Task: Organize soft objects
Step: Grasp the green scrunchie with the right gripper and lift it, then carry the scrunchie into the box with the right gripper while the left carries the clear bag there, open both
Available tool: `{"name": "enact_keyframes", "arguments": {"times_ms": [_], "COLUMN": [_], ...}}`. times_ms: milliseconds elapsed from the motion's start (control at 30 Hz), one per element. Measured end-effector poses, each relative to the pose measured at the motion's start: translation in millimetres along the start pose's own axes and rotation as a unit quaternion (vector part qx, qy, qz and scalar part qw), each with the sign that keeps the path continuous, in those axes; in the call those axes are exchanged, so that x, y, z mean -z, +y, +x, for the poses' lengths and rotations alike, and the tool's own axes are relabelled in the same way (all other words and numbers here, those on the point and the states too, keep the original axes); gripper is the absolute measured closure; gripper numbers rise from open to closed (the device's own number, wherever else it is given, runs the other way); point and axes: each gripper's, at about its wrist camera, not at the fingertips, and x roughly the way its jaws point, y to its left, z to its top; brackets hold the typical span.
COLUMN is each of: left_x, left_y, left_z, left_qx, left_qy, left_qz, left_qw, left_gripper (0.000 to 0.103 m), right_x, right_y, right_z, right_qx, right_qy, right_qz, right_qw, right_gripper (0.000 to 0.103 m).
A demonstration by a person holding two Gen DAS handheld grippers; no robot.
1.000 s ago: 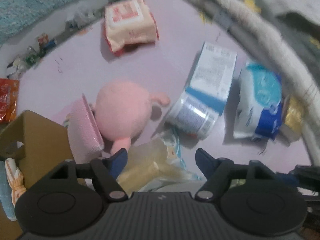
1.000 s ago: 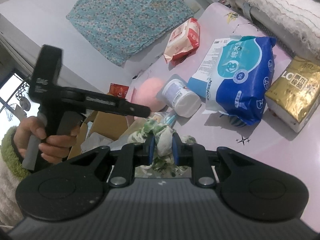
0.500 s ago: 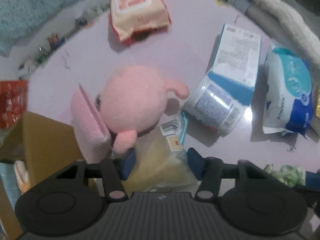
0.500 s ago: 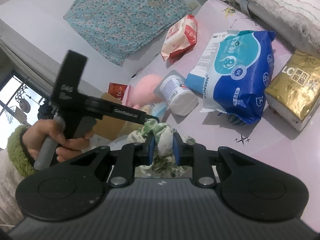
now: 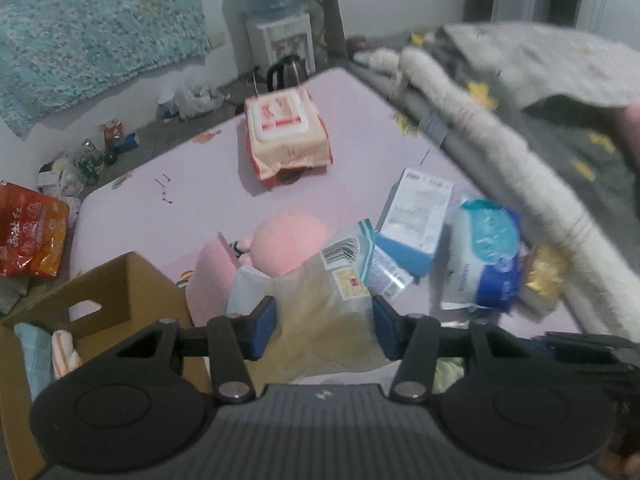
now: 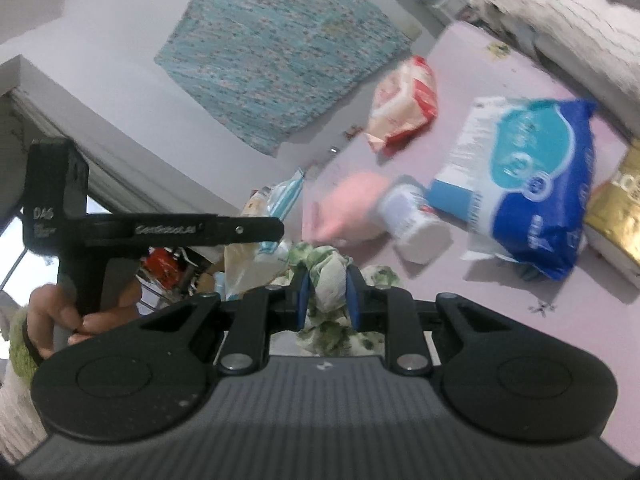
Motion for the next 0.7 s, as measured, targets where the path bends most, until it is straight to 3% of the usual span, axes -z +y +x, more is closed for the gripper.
{"name": "enact_keyframes", "arguments": {"times_ms": [233,433,700], "left_x": [37,89,174], "left_y": [7,11,47], "left_z": [-84,-147,-187], "left_qx": [0.02,0.029,0.018], "left_qy": [-0.064,-0.112,-0.126], "left_qz": [-0.028,-0.054,-0.128], "left_qw": [0.9974,0.9918,0.9836], "left_gripper": [0.051,0.051,0.051], "right_x": [4,24,68], "right_y": [42,84,142], "right_z": [-28,-57,-56], "right_qx": [-0.029,-0.055,-0.108], "right_qy": [-0.012,-0.004,0.071], "right_qz": [-0.028,-0.056,-0.074], "right_qw": [0.999,0.997,0.989], "right_gripper": [0.084,0.084,0.084]}}
